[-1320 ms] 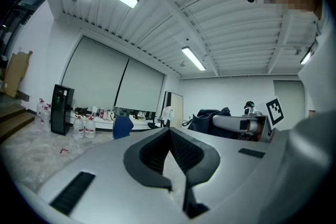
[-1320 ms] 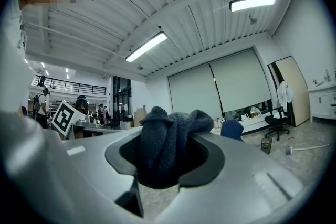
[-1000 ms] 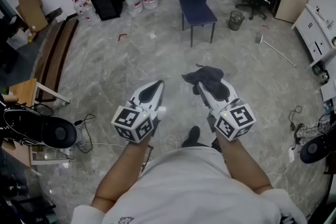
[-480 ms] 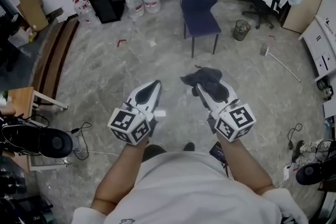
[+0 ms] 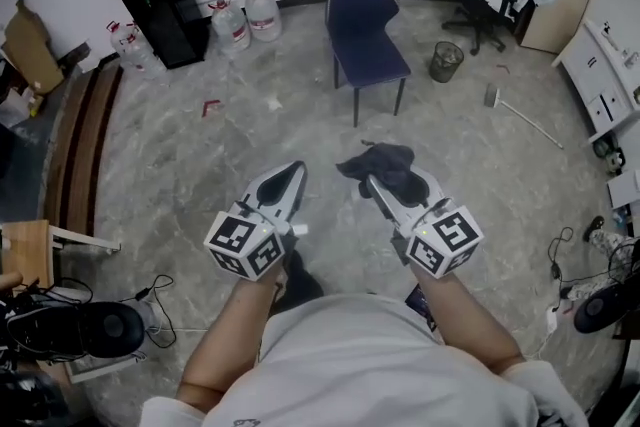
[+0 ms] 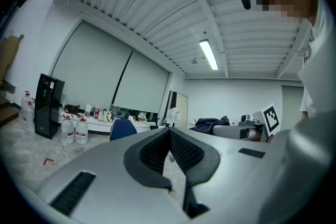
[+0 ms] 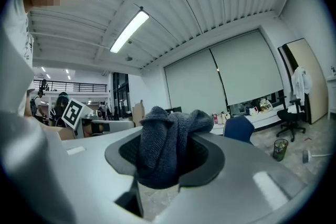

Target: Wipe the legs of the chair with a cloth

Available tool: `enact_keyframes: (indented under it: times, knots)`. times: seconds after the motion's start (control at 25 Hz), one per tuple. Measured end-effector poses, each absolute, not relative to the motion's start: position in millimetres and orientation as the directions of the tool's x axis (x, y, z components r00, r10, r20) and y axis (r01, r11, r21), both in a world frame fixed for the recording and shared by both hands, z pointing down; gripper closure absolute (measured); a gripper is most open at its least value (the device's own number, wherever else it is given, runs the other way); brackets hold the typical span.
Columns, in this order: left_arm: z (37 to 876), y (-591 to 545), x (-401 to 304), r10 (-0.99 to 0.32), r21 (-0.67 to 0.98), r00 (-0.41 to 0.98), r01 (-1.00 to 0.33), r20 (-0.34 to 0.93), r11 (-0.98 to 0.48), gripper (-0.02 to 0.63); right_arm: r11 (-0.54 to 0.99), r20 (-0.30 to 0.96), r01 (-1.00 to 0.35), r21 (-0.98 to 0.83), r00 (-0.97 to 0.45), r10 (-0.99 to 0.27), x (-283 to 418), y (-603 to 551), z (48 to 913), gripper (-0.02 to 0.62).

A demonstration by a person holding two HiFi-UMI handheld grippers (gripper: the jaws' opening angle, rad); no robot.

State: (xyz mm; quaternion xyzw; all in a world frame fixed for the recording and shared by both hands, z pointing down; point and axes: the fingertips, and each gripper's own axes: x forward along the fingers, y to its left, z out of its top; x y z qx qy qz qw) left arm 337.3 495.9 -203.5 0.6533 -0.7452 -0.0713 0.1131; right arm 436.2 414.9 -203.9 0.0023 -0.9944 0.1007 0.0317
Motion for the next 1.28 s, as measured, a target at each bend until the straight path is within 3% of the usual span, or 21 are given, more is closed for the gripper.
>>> enact_keyframes:
  times: [0.4,0.72,1.28]
  knots:
    - [-220.7,462.9,163.7,-0.993,0.233,0.066,-0.972,0.099,-0.042,0.601,0.965,0.075,-0.178,-0.192,-0.983,-0.166,273.1,388.8,-208.6,0.443]
    - [-220.1,398.7,92.4,-0.987,0.235,0.137,-0.965,0.087,-0.113,0.601,0.938,0.086,-0.281,-0.202,-0.959,-0.269,218.8,325.2,-197.4,0.443]
    - [-209.3,203.1,-0.4,-0.961,0.202,0.243,-0.956,0.130,-0.214,0.601,0.924,0.083,-0.343,-0.172,-0.939,-0.333,120.1,132.5,-185.5,0.443]
